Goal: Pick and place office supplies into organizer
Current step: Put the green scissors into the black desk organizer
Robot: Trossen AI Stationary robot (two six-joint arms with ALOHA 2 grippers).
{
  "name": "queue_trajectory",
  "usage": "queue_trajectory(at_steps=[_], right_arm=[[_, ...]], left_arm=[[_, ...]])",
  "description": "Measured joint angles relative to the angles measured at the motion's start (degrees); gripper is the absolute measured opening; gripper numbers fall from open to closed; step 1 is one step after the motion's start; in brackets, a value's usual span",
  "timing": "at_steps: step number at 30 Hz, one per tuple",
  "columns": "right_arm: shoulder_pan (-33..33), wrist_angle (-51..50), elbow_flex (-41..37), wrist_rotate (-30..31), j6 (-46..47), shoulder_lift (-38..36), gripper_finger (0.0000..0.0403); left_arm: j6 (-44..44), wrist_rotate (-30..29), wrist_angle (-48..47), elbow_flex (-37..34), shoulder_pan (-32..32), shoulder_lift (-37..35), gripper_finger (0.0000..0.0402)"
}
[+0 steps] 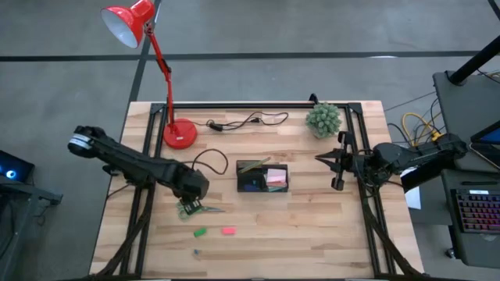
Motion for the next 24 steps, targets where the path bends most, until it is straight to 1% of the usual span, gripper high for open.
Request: queue_trajectory(at_steps=[3, 8, 14, 19, 24], right_arm=[[0.0, 0.0, 0.0, 0.0, -0.1, 0.0, 0.0008], [0.0, 0.0, 0.0, 0.0, -0.1, 0.0, 0.0008], [0.0, 0.0, 0.0, 0.0, -0.1, 0.0, 0.0008], [0.0, 0.0, 0.0, 0.0, -0.1, 0.0, 0.0008], [0.0, 0.0, 0.0, 0.0, -0.1, 0.0, 0.0008]], left_arm=[[-0.4, 0.0, -2.7, -0.3, -1.4, 2.7, 0.0075], [-0.3, 0.4, -2.7, -2.8, -2.1, 7.1, 0.0074], [-0.3, 3.4, -2.7, -5.0, -2.1, 11.4, 0.0074], [-0.1, 3.8, -2.6, -5.0, -2.1, 12.5, 0.0074], [-0.3, 3.7, -2.6, -5.1, -2.1, 10.5, 0.0074]])
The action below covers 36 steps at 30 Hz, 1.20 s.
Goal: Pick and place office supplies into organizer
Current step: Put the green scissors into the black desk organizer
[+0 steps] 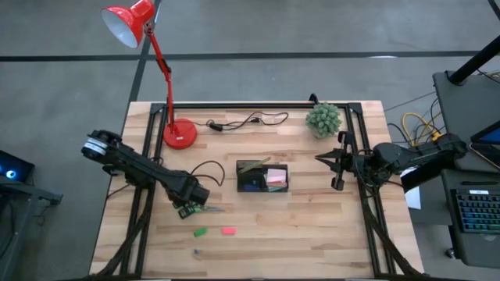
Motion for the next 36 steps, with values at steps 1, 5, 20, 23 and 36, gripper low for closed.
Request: queue_trajectory(at_steps=[1, 5, 20, 23, 36], right_arm=[[0.0, 0.0, 0.0, 0.0, 0.0, 0.0, 0.0008], [0.0, 0.0, 0.0, 0.0, 0.0, 0.0, 0.0008], [0.0, 0.0, 0.0, 0.0, 0.0, 0.0, 0.0008], [0.0, 0.0, 0.0, 0.0, 0.0, 0.0, 0.0008], [0.0, 0.0, 0.0, 0.0, 0.0, 0.0, 0.0008]], left_arm=[[0.0, 0.0, 0.0, 0.0, 0.0, -0.6, 0.0074], [-1.4, -0.2, 1.2, 0.0, 0.0, -3.4, 0.0074], [-1.6, -3.1, 7.8, -1.4, 0.0, -4.1, 0.0074], [-1.6, -0.9, 7.6, -1.2, -0.1, -4.7, 0.0074], [-6.0, -0.9, 12.3, 4.2, -7.9, -6.5, 0.0074]])
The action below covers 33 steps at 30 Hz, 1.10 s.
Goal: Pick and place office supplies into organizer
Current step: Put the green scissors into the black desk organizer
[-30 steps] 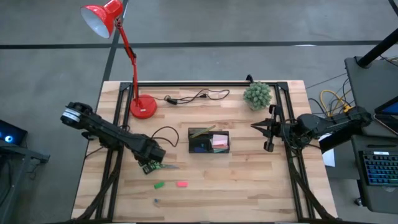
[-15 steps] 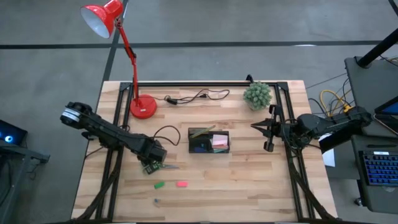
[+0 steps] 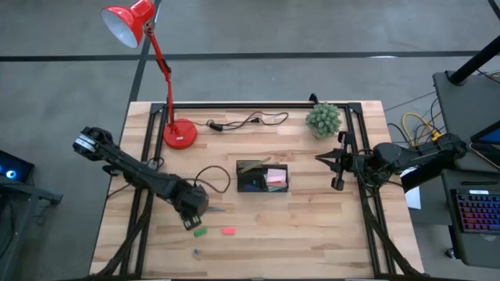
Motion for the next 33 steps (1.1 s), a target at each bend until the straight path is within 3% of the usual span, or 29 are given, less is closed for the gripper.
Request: queue_trajectory(at_steps=[4, 8, 16, 33], right_arm=[[0.0, 0.1, 0.0, 0.0, 0.2, 0.0, 0.0008], [0.0, 0.2, 0.0, 0.0, 0.2, 0.0, 0.0008], [0.0, 0.2, 0.0, 0.0, 0.2, 0.0, 0.0008], [0.0, 0.3, 0.0, 0.0, 0.2, 0.0, 0.0008]], left_arm=[[-10.1, 0.0, -1.8, -0.2, -4.3, 0.8, 0.0074], [-27.6, -1.5, -9.1, -0.6, -7.2, 0.5, 0.0074], [-46.4, -4.8, -13.3, -2.9, -6.1, -1.4, 0.0074], [-48.0, -7.5, -8.7, -7.4, -4.0, -1.4, 0.0074]])
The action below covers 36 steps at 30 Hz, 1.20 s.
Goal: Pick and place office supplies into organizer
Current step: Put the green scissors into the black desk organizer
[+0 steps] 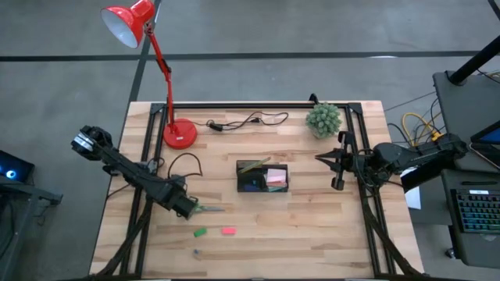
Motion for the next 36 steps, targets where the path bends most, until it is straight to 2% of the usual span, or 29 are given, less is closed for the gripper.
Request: queue_trajectory(at_steps=[7, 13, 19, 22, 25, 29, 36], right_arm=[[0.0, 0.0, 0.0, 0.0, -0.2, 0.0, 0.0008], [0.0, 0.0, 0.0, 0.0, -0.2, 0.0, 0.0008], [0.0, 0.0, 0.0, 0.0, -0.2, 0.0, 0.0008], [0.0, 0.0, 0.0, 0.0, -0.2, 0.0, 0.0008], [0.0, 0.0, 0.0, 0.0, -0.4, 0.0, 0.0008], [0.0, 0.0, 0.0, 0.0, -0.4, 0.0, 0.0008], [0.0, 0.0, 0.0, 0.0, -0.6, 0.0, 0.0008]], left_arm=[[1.3, -0.1, 1.6, -0.8, 0.4, 0.1, 0.0074], [2.9, 0.0, 9.1, -4.6, 0.7, 0.1, 0.0074], [3.2, 0.4, 9.9, -6.7, 0.9, 0.2, 0.0074], [6.3, 0.4, 10.3, -7.1, 1.0, 0.2, 0.0073], [8.8, 0.5, 10.7, -7.4, 1.2, 0.3, 0.0056], [9.2, 0.7, 10.8, -7.4, 1.8, 0.2, 0.0013], [9.6, 0.6, 10.6, -7.4, 1.9, 0.0, 0.0007]])
